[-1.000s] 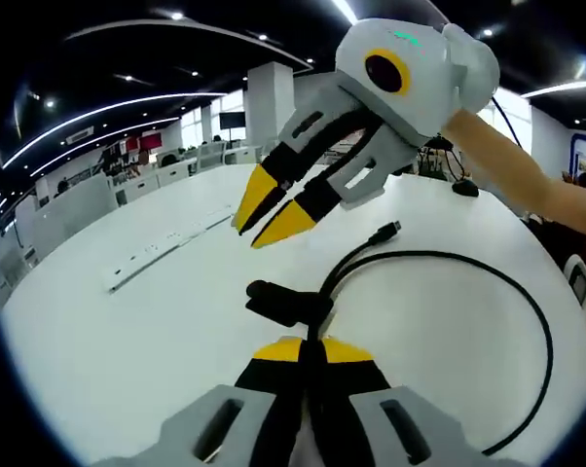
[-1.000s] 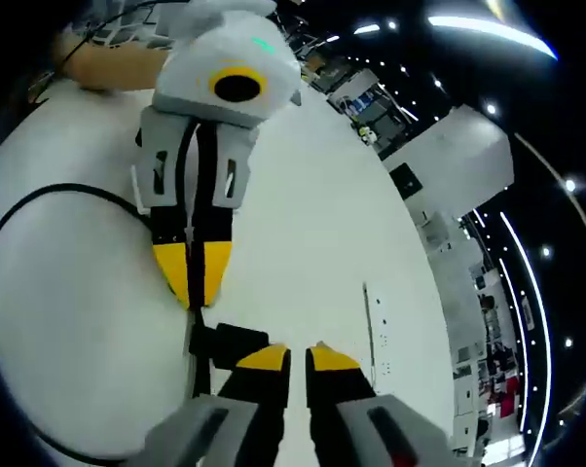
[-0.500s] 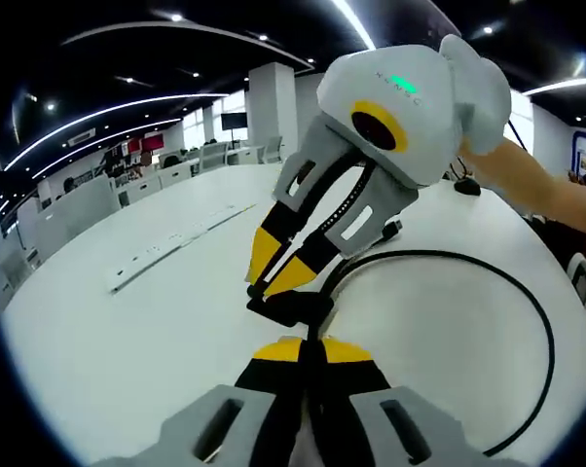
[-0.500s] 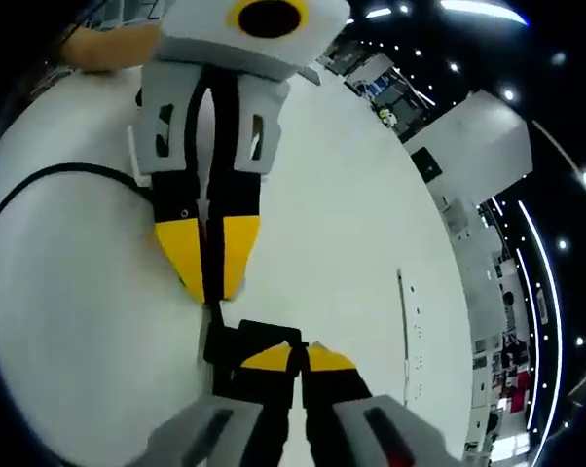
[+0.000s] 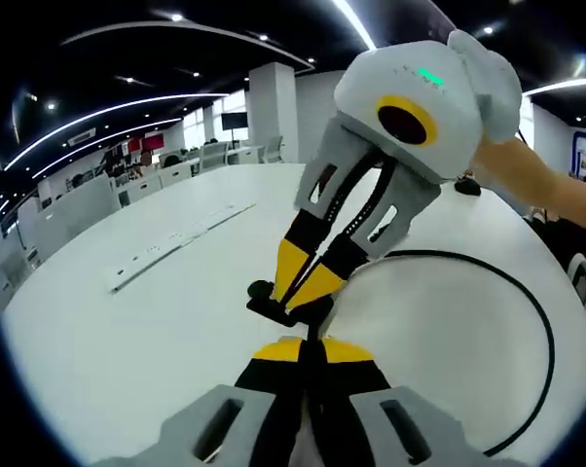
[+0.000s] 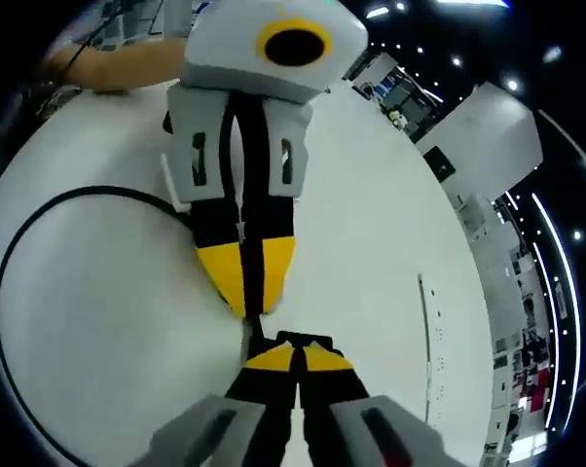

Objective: Find the charging cable on the desk, coil it up and secure with Velcro.

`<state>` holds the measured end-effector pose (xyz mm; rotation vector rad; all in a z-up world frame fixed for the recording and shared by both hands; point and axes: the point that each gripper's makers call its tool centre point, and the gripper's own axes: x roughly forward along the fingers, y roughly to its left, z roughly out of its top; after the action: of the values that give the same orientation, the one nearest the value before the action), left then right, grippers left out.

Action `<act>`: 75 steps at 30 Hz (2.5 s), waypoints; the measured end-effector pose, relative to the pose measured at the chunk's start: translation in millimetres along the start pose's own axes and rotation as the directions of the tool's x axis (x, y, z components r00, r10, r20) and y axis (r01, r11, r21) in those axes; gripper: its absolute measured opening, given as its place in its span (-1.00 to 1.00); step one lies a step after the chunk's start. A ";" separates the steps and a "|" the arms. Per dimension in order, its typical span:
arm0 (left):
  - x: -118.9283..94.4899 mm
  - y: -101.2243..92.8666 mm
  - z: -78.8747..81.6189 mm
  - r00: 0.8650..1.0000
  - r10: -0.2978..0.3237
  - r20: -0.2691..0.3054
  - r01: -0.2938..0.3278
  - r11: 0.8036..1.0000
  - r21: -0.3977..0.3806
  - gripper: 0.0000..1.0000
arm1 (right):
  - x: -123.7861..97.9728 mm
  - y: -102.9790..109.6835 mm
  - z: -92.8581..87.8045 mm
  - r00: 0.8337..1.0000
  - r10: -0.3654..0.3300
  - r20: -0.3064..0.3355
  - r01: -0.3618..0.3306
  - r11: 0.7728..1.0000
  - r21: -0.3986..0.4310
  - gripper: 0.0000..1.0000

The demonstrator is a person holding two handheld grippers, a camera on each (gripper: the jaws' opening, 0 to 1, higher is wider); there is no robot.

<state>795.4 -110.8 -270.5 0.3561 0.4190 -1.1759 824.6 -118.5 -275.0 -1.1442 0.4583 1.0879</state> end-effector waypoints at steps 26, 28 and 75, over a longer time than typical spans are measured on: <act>-0.7 -1.0 -1.8 1.000 -0.003 -0.005 0.003 1.000 0.009 -0.88 | -7.6 10.3 2.5 0.997 0.065 -0.039 -0.067 0.995 -0.073 -0.94; -0.6 -0.9 -2.0 1.000 -0.001 -0.006 0.002 1.000 0.009 -0.88 | -6.6 10.1 2.1 0.997 0.069 -0.037 -0.071 0.995 -0.064 -0.94; -0.6 -0.5 -1.4 1.000 0.003 -0.004 -0.003 1.000 0.010 -0.88 | 17.6 -38.5 -19.1 0.996 -0.071 -0.057 0.072 0.997 0.014 -0.93</act>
<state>794.6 -109.8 -271.4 0.3678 0.4161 -1.1749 870.0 -127.9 -277.1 -1.1712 0.4659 0.9905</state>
